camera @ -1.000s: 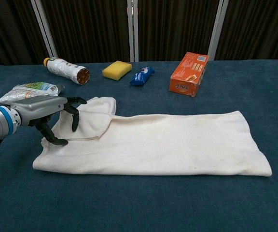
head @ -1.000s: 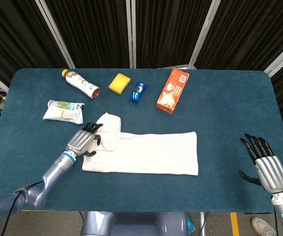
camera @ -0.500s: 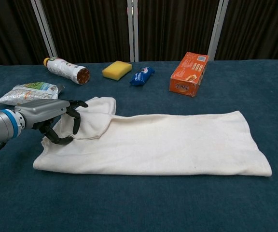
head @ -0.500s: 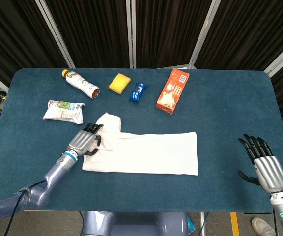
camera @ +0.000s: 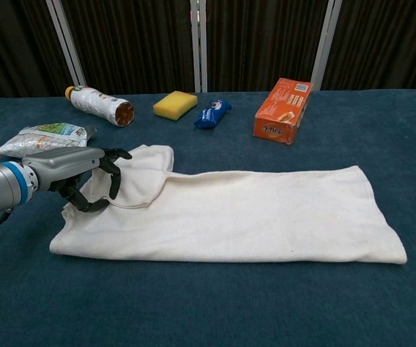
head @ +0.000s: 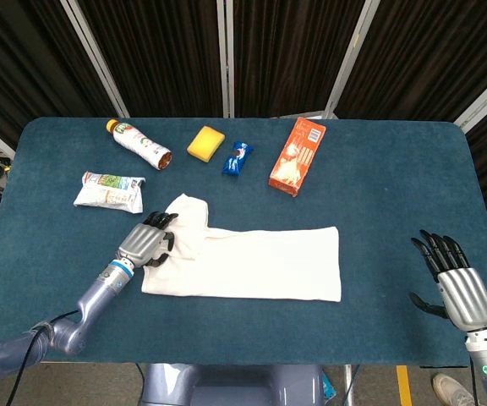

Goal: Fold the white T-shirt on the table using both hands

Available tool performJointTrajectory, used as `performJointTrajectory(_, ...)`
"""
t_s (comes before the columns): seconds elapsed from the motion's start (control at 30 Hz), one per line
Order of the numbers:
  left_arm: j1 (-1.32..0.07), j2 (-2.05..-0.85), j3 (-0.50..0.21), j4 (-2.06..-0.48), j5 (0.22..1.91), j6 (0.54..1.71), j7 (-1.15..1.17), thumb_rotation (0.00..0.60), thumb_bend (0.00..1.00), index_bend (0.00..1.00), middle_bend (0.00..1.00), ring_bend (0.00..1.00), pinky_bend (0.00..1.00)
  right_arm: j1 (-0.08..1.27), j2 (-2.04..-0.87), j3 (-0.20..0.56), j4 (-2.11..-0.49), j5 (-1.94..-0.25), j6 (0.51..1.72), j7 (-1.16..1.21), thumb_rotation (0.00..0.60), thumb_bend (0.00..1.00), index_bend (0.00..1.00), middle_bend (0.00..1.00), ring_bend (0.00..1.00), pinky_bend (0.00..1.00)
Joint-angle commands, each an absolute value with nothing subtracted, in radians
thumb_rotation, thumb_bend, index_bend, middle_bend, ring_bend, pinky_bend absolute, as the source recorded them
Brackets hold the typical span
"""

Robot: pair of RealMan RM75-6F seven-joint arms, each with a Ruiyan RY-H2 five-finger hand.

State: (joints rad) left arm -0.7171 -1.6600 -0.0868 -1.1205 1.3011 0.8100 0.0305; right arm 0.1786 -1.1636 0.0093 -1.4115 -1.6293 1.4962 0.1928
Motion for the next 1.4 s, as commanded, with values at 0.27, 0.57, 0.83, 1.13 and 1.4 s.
performJointTrajectory(0.27,-0.717,-1.635,-0.090,-1.151,1.298,0.813,0.041,0.600,0.46,0.54,0.00,0.00,0.00,0.177,-1.163,0.011,-1.414,-1.633,1.496,0.191,0.600,0.10,0.10,0.00,0.00,0.00)
performJointTrajectory(0.57,-0.716,-1.650,-0.086,-1.143,1.291,0.808,0.046,0.600,0.51,0.56,0.00,0.00,0.00,0.174,-1.161,0.013,-1.416,-1.635,1.500,0.191,0.600,0.10,0.10,0.00,0.00,0.00)
performJointTrajectory(0.83,-0.716,-1.658,-0.087,-1.135,1.284,0.805,0.053,0.600,0.56,0.58,0.00,0.00,0.00,0.173,-1.159,0.014,-1.416,-1.637,1.499,0.196,0.600,0.10,0.10,0.00,0.00,0.00)
performJointTrajectory(1.13,-0.719,-1.661,-0.095,-1.139,1.269,0.796,0.054,0.600,0.62,0.59,0.00,0.00,0.00,0.172,-1.159,0.015,-1.416,-1.638,1.500,0.197,0.600,0.10,0.10,0.00,0.00,0.00)
performJointTrajectory(1.4,-0.723,-1.645,-0.122,-1.169,1.250,0.801,0.038,0.600,0.66,0.62,0.00,0.00,0.00,0.173,-1.160,0.016,-1.414,-1.636,1.497,0.199,0.600,0.09,0.11,0.00,0.00,0.00)
